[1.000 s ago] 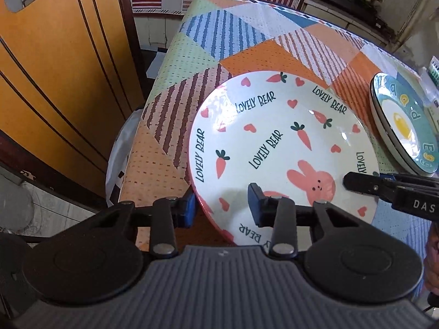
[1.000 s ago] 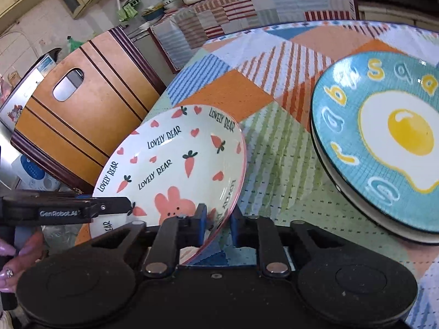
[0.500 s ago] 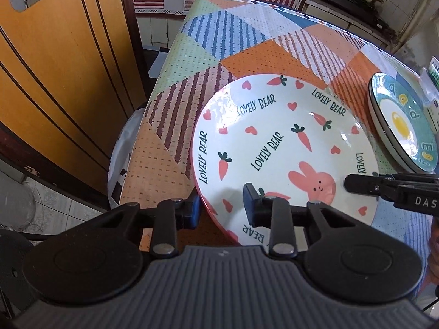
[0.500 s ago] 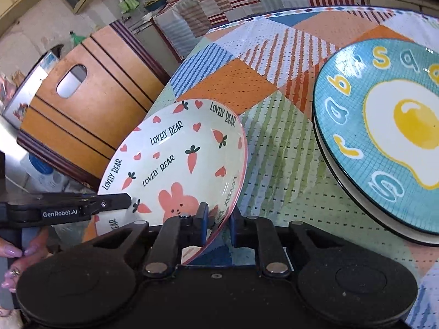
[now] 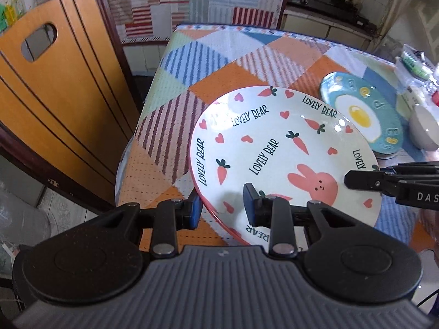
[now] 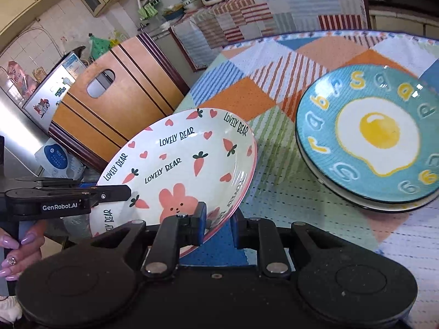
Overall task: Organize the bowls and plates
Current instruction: 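Lift the Lovely Bear plate with both tools and carry it toward the plate stack, then lower the Lovely Bear plate onto the blue egg plate and open both tools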
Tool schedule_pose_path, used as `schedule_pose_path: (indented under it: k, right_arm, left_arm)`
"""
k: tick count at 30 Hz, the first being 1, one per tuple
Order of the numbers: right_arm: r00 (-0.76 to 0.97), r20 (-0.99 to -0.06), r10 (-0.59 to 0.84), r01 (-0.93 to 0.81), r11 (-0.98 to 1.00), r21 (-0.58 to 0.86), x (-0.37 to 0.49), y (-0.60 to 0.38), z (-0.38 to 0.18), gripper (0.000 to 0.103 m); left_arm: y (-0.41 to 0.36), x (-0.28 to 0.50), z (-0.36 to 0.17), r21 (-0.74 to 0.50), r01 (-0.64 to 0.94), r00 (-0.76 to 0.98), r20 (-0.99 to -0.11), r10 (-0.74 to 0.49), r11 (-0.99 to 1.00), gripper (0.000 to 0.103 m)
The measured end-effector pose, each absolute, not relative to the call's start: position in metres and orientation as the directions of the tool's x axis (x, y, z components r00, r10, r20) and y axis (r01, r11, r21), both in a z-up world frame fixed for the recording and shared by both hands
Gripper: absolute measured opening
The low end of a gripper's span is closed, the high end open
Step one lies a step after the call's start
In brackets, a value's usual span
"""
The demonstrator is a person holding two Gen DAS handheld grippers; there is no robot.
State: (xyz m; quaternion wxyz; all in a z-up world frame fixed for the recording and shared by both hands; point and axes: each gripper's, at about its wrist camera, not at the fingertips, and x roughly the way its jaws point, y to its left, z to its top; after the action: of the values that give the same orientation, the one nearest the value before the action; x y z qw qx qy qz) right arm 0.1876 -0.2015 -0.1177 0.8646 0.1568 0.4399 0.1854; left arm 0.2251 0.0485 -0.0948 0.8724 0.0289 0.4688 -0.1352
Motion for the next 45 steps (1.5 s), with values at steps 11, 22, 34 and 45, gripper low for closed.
schedule_pose_path:
  k: [11,22,34,45]
  right_arm:
    - [0.641,-0.657,0.396,-0.185,0.911,0.368,0.15,-0.234,-0.063,0.024]
    - [0.692,-0.66,0.294,-0.084,0.94,0.33,0.138,-0.28,-0.053,0.024]
    - [0.682,-0.67,0.293,0.013,0.911,0.411,0.153,-0.32,-0.092,0.024]
    - [0.64,-0.696,0.327,0.077,0.873,0.481,0.177,-0.343,-0.125,0.024]
  left_arm:
    - [0.012,0.213,-0.047,-0.105,0.371,0.548,-0.778,-0.309,0.923,0.03]
    - [-0.045,0.229,-0.051,-0.141,0.458,0.522,-0.756,-0.394,0.878,0.03]
    - [-0.091,0.253,-0.076,-0.124,0.482,0.495,-0.778,-0.386,0.867,0.03]
    - [-0.102,0.285,-0.112,-0.177,0.492,0.475,-0.766,-0.433,0.852,0.03]
